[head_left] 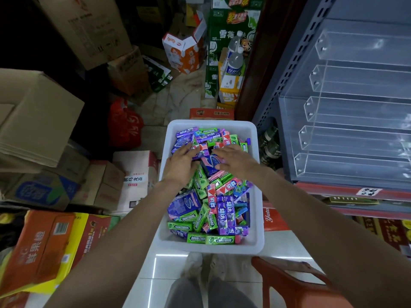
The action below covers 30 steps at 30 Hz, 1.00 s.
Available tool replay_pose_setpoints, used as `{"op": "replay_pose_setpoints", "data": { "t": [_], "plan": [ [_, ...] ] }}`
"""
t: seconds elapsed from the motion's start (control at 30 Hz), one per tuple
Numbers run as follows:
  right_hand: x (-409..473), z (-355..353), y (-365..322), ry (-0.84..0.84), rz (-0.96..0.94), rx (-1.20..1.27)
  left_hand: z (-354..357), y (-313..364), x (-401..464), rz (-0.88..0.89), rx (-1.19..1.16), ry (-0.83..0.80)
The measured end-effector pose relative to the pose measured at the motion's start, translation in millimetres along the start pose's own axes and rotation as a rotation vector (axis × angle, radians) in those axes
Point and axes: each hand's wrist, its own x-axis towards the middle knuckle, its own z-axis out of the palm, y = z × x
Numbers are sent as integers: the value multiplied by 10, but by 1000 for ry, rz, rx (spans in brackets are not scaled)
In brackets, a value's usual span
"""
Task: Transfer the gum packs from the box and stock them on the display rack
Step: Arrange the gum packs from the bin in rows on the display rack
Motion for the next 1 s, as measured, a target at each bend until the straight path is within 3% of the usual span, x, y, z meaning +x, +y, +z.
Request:
{"op": "replay_pose_setpoints", "data": {
  "t": [0.23, 0.33, 0.43, 0.5, 0.57, 0.67, 0.83, 1.0],
  "plan": [
    [-1, -5, 74, 102, -40, 17, 16, -82, -72, -49, -101, 1],
    [-2, 16, 66, 163, 10, 102, -44, -85, -16, -98, -310, 69],
    [31, -4, 88, 158, 47, 123, -172, -105, 126, -149, -335, 144],
    [75, -14, 94, 139, 60, 164, -216, -153, 247, -166, -324, 98],
    [116, -26, 82, 144, 67, 250, -220, -230, 378, -160, -365, -74],
    [159, -89, 20, 138, 55, 410, -257, -356, 514, -50, -118, -243],
    [222, -144, -32, 332, 126, 646, -373, -416, 606, 128, 361, -161],
    [261, -142, -111, 441, 256, 775, -378, -496, 636, 195, 396, -101]
  ]
}}
